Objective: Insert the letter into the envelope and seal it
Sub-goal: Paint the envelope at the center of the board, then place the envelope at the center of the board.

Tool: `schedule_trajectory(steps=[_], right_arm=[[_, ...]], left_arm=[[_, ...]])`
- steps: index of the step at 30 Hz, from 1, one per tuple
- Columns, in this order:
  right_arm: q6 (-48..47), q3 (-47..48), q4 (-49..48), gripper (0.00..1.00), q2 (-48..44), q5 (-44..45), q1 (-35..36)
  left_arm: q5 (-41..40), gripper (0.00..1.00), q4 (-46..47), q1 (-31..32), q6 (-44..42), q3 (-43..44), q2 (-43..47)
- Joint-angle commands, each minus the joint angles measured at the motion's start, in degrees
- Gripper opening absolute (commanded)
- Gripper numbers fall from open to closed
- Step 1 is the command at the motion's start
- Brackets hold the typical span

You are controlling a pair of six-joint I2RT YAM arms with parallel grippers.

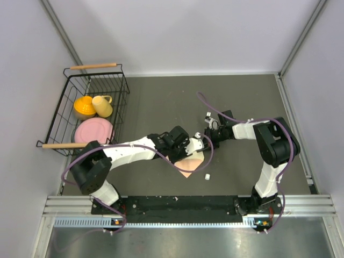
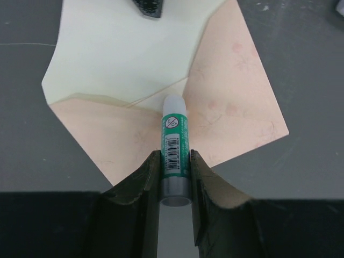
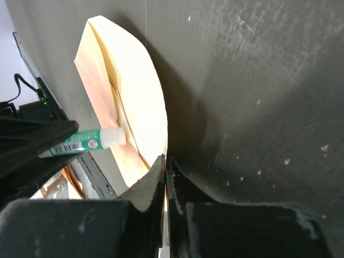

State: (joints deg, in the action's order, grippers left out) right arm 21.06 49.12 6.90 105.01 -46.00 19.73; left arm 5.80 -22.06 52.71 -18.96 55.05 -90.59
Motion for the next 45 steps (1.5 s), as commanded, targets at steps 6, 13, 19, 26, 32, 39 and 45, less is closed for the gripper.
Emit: schedule_trajectory(steps=[6,13,19,26,32,39,45], right_arm=[[-1.1,0.3,0.0,0.0,-2.3,0.6,-0.4],[-1.2,0.7,0.1,0.0,-2.3,0.5,-0.5],[-1.2,0.7,0.1,0.0,-2.9,0.6,-0.4],[-1.2,0.8,0.1,0.0,-3.5,0.5,-0.5],[-1.4,0.7,0.1,0.0,-3.6,0.3,-0.5],[-1.5,0.4,0.1,0.0,-3.6,0.0,-0.5],[-1.5,0.0,0.1,0.0,-3.8,-0.2,-0.4]], left_arm=[[2.3,0.0,-4.7,1.2,2.0,1.4,-3.3],[-0.6,0.0,-6.2,-0.2,0.2,1.7,1.6],[-2.2,0.0,-7.6,-0.6,0.8,3.4,7.0],[-0.7,0.0,-10.2,-0.6,-0.5,3.1,5.4],[0.3,0.0,-10.7,-0.5,-1.6,1.6,1.6],[-0.6,0.0,-9.7,-0.5,-2.0,2.3,-4.2],[-1.2,0.0,-9.3,-0.6,-1.7,5.0,-6.5]])
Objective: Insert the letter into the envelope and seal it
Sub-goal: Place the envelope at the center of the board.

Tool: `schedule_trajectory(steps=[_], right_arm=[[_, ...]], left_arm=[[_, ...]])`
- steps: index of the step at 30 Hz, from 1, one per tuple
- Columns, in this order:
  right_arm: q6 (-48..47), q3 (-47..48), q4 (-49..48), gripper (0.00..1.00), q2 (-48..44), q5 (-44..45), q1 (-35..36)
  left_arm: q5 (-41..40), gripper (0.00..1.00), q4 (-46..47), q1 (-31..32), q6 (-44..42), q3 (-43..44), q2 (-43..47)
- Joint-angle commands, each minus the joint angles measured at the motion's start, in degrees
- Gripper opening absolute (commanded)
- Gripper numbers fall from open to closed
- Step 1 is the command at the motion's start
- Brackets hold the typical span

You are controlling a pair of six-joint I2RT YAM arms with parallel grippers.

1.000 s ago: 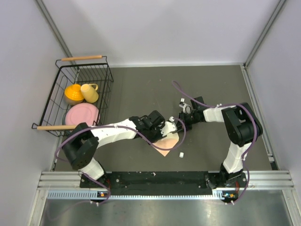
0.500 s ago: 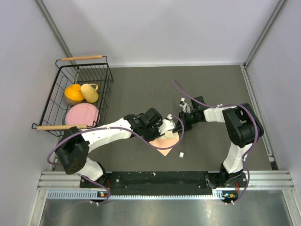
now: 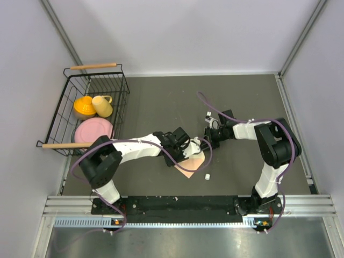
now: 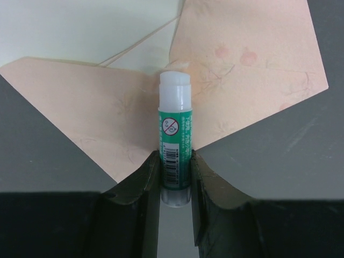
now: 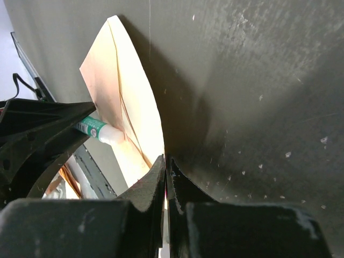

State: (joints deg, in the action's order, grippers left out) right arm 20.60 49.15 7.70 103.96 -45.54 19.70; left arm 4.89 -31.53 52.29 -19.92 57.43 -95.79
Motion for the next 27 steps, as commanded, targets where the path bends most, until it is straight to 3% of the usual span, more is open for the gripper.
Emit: schedule_trajectory(steps=[1,5,10,19,22,27], right_arm=[[-1.2,0.1,-0.7,0.0,-2.9,-0.6,-0.4],[-1.5,0.0,-0.6,0.0,-3.0,-0.5,-0.5],[-2.1,-0.4,-0.9,0.0,-3.4,-0.9,-0.5],[-6.4,-0.9,-3.7,0.0,-9.4,-5.6,-0.5],[-10.6,-1.2,-3.4,0.0,-13.9,-11.3,-0.5],[-27.6,1.7,7.7,0.0,-18.4,-16.1,-0.4]], left_arm=[[-0.4,0.0,0.2,-0.2,-0.6,2.7,-1.1],[-0.6,0.0,0.3,-1.8,0.9,3.4,2.2],[6.4,0.0,1.4,-6.9,3.2,5.1,8.3],[20.7,0.0,8.7,-12.8,9.1,-1.0,24.4],[23.4,0.0,11.8,-16.7,14.1,-4.4,29.4],[28.1,0.0,18.3,-25.4,22.1,-8.3,35.4]])
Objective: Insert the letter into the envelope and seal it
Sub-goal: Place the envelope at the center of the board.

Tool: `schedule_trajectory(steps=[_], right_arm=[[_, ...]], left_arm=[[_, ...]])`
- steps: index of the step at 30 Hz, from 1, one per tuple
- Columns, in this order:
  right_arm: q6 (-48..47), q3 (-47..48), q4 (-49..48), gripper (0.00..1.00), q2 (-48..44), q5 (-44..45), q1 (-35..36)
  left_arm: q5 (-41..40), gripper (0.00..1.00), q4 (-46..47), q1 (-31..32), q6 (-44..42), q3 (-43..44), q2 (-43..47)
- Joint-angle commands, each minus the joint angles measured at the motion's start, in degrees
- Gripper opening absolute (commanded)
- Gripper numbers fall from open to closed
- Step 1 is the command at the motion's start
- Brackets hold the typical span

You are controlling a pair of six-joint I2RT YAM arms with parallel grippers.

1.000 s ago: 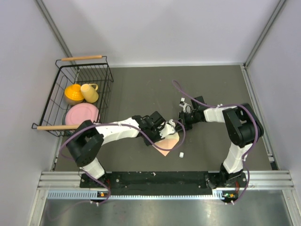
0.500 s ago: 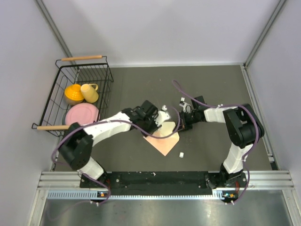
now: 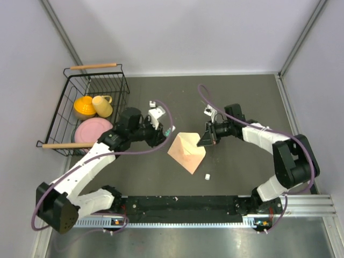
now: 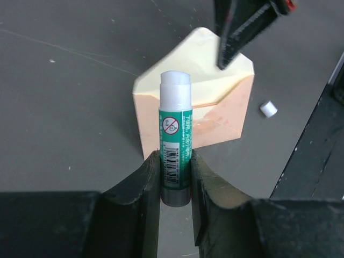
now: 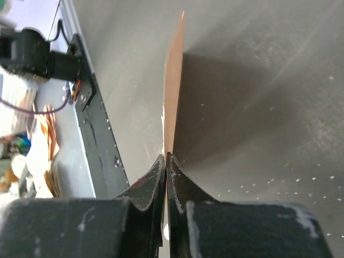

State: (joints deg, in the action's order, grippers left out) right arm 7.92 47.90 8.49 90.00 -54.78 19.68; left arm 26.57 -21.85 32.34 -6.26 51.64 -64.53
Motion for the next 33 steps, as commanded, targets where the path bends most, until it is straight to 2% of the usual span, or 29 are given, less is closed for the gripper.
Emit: schedule_trajectory(steps=[1,5,9,15,20,22,27,28,30,33], right_arm=[[-16.9,3.3,8.5,0.0,-6.4,-7.8,-0.4],[-23.8,7.2,15.1,0.0,-10.4,-10.5,-0.4],[-23.8,11.8,19.0,0.0,-14.9,-12.2,-0.2],[-22.9,12.9,20.2,0.0,-21.8,-12.8,0.9],[-20.7,11.9,19.9,0.0,-22.9,-13.2,2.3],[-19.1,10.7,19.8,0.0,-20.4,-13.1,2.6],[-13.3,6.4,9.8,0.0,-9.1,-11.9,2.7],[-11.9,6.4,8.7,0.0,-4.2,-10.0,2.7],[-10.8,8.0,6.1,0.0,0.8,-9.2,2.7],[-4.4,9.8,0.9,0.0,8.1,-6.2,2.7]], left_arm=[[6.7,0.0,10.1,-6.4,10.2,-3.4,5.7],[5.3,0.0,12.3,-10.3,11.8,-3.0,7.7],[6.2,0.0,11.1,-14.2,12.1,-2.1,7.1],[8.2,0.0,12.0,-15.6,12.9,-4.6,8.1],[8.1,0.0,12.0,-16.1,14.0,-5.4,8.9],[8.0,0.0,11.8,-16.2,14.2,-5.5,9.1],[7.6,0.0,10.8,-16.4,15.1,-5.9,10.1],[7.8,0.0,10.6,-16.5,15.2,-6.4,10.5],[8.6,0.0,10.0,-16.6,15.2,-7.2,11.6],[9.5,0.0,9.5,-16.6,15.5,-8.3,12.8]])
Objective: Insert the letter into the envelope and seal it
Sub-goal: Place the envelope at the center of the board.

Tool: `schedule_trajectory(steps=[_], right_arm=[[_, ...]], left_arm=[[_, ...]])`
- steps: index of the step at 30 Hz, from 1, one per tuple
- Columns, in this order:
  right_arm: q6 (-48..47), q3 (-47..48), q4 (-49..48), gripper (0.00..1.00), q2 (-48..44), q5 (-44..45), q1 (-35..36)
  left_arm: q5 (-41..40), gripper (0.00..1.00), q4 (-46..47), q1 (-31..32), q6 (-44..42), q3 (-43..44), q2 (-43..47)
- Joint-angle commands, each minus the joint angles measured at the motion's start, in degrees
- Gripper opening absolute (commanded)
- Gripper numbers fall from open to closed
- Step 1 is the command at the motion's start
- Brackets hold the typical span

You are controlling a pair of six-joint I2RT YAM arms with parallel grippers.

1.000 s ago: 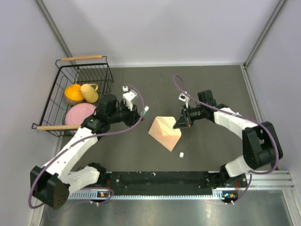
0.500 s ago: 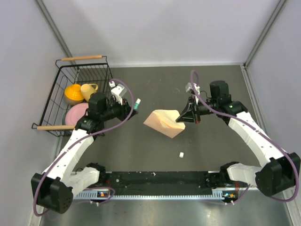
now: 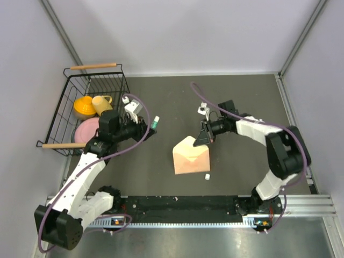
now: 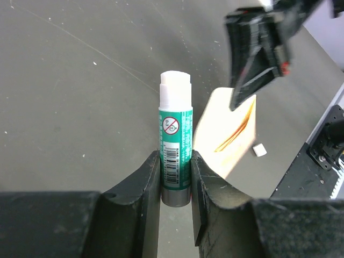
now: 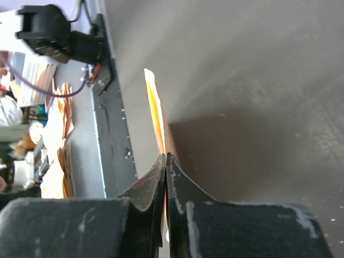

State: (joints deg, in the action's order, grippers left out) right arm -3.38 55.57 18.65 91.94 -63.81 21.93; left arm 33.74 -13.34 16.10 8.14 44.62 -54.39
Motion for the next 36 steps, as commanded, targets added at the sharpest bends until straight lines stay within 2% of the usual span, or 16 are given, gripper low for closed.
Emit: schedule_trajectory(steps=[1,5,14,16,17,19,20,23,32,36], right_arm=[[9.6,2.5,-10.5,0.0,7.3,5.0,0.3],[11.6,3.4,-14.3,0.0,10.5,7.2,-0.5],[8.8,5.1,-14.4,0.0,11.9,12.0,-0.9],[7.4,5.3,-12.9,0.13,12.4,12.1,-0.8],[7.2,5.4,-11.2,0.26,12.4,12.2,-0.9],[6.7,5.2,-10.0,0.4,11.6,12.0,-0.8],[6.7,4.8,-9.5,0.5,10.1,12.3,-1.0],[6.0,4.8,-8.4,0.62,7.0,12.9,-1.2],[0.8,5.0,1.7,0.63,-1.9,10.7,-2.5],[6.1,6.9,1.1,0.64,-8.6,9.1,-2.3]], left_arm=[[2.6,0.0,0.8,-0.4,1.2,-1.4,2.8],[2.9,0.0,-0.1,-0.4,0.6,-1.9,3.7],[6.0,0.0,3.2,-0.4,0.6,-5.6,5.4],[7.0,0.0,3.5,-0.3,0.6,-5.6,5.1],[7.6,0.0,3.6,-0.5,0.6,-5.6,5.0],[9.1,0.0,4.1,-0.4,0.6,-5.9,5.3],[10.0,0.0,4.8,-0.4,0.7,-6.2,5.6],[13.5,0.0,9.0,-0.3,2.7,-7.8,6.3],[17.5,0.0,12.5,-0.4,4.4,-9.1,6.4],[19.8,0.0,24.0,-0.2,11.9,-11.8,7.3]])
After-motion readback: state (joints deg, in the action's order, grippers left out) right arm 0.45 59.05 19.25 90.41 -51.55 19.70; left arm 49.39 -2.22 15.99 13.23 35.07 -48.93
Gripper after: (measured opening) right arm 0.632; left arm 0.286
